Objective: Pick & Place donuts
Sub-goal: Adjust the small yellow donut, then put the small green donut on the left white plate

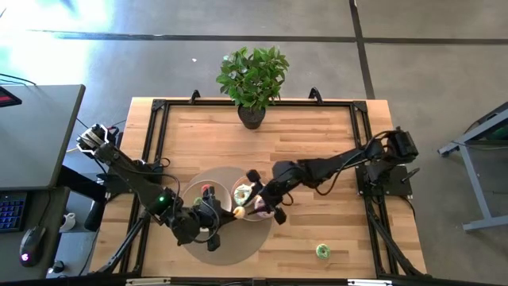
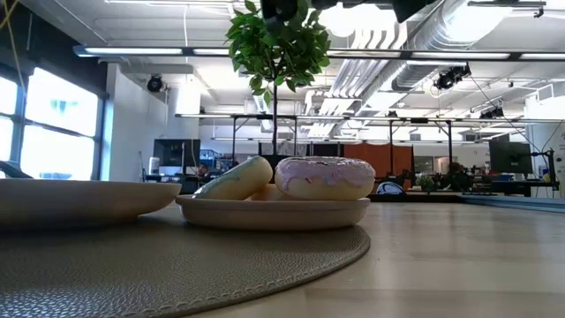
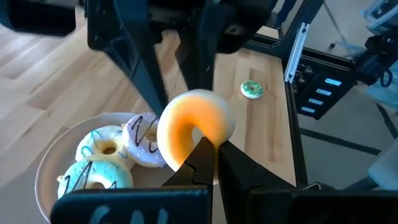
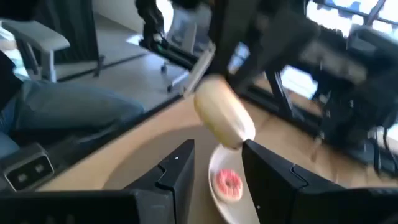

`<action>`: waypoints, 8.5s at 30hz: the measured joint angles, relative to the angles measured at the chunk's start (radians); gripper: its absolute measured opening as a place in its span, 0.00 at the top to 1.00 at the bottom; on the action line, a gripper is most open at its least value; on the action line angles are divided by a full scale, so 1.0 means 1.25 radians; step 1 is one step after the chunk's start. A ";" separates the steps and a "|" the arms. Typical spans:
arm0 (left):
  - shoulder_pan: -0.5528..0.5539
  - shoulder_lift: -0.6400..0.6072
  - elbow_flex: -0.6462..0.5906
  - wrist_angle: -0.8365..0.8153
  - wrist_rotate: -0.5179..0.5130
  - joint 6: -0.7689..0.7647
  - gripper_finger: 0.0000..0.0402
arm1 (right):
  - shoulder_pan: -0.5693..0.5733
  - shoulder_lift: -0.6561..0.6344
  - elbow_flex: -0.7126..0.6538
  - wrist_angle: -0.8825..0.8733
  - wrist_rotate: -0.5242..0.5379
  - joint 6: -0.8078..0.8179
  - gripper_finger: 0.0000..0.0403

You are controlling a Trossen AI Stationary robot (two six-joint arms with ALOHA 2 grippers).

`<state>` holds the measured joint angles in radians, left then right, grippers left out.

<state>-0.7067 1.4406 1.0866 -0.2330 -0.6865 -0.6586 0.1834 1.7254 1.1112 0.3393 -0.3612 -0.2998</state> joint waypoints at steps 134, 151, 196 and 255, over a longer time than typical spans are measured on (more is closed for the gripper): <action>0.073 0.238 0.000 0.035 -0.384 0.885 0.86 | -0.178 -0.002 0.000 -0.152 -0.168 0.826 0.95; 0.073 0.238 0.000 0.042 -0.389 0.876 0.99 | -0.177 -0.002 0.000 -0.130 -0.166 0.811 0.97; -0.012 0.193 -0.011 -0.462 0.105 0.003 1.00 | -0.176 -0.001 -0.001 -0.245 -0.135 0.700 0.65; 0.152 0.191 0.040 -0.265 -0.137 0.024 0.77 | 0.573 -0.186 -0.292 -0.527 0.339 1.184 0.65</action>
<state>-0.5171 1.6796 1.1370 -0.5644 -0.8574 -0.6282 0.9000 1.4929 0.7457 -0.3197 0.0624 1.1797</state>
